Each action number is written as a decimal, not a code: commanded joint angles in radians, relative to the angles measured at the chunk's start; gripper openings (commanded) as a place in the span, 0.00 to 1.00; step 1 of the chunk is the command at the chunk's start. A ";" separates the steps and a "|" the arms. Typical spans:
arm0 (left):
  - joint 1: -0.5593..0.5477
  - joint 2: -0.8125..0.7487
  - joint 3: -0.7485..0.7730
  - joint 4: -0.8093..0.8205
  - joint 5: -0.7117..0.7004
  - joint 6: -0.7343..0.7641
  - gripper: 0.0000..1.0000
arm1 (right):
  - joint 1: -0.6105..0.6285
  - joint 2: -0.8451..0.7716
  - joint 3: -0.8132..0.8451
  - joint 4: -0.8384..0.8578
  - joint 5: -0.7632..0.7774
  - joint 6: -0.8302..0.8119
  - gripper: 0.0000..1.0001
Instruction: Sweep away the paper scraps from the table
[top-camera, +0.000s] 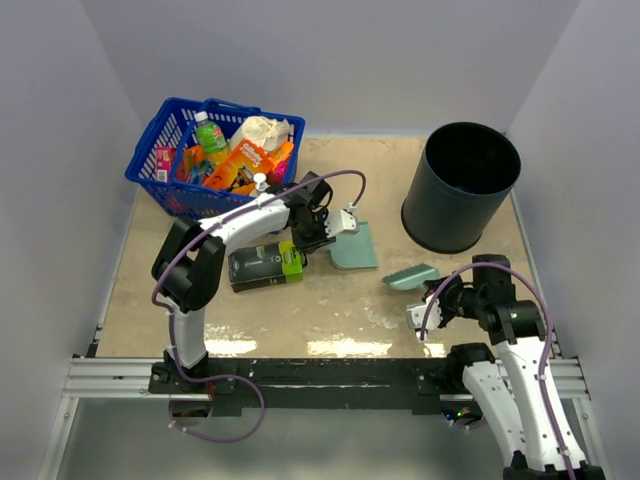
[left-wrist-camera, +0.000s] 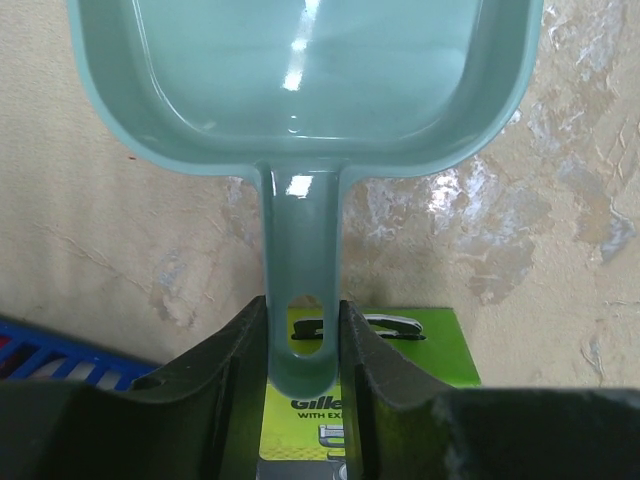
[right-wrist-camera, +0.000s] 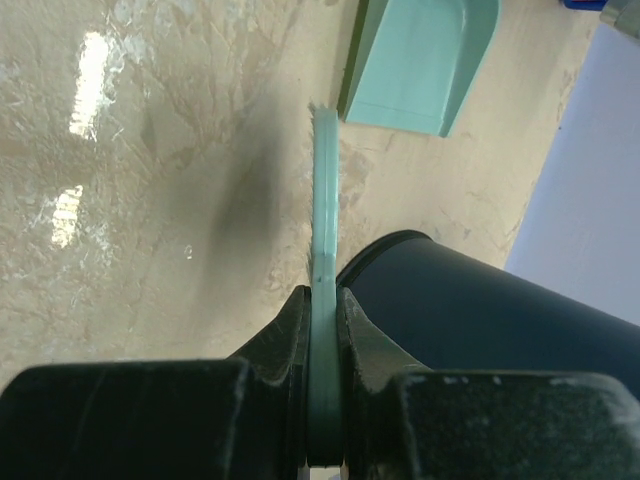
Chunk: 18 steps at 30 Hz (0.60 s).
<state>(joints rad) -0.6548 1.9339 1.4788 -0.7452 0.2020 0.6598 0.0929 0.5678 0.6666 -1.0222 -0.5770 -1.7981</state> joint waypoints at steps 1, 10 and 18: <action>0.006 -0.012 -0.021 0.003 0.036 0.032 0.33 | 0.002 -0.014 -0.038 0.042 0.035 -0.081 0.00; 0.007 -0.021 0.008 -0.063 0.074 0.044 0.61 | 0.002 0.070 -0.030 -0.143 0.091 -0.276 0.52; 0.007 -0.073 0.037 -0.072 0.102 0.038 0.67 | 0.002 0.213 0.141 -0.300 0.102 -0.219 0.68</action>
<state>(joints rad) -0.6548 1.9293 1.4605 -0.8024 0.2565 0.6949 0.0933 0.7422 0.6731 -1.1984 -0.4820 -1.9675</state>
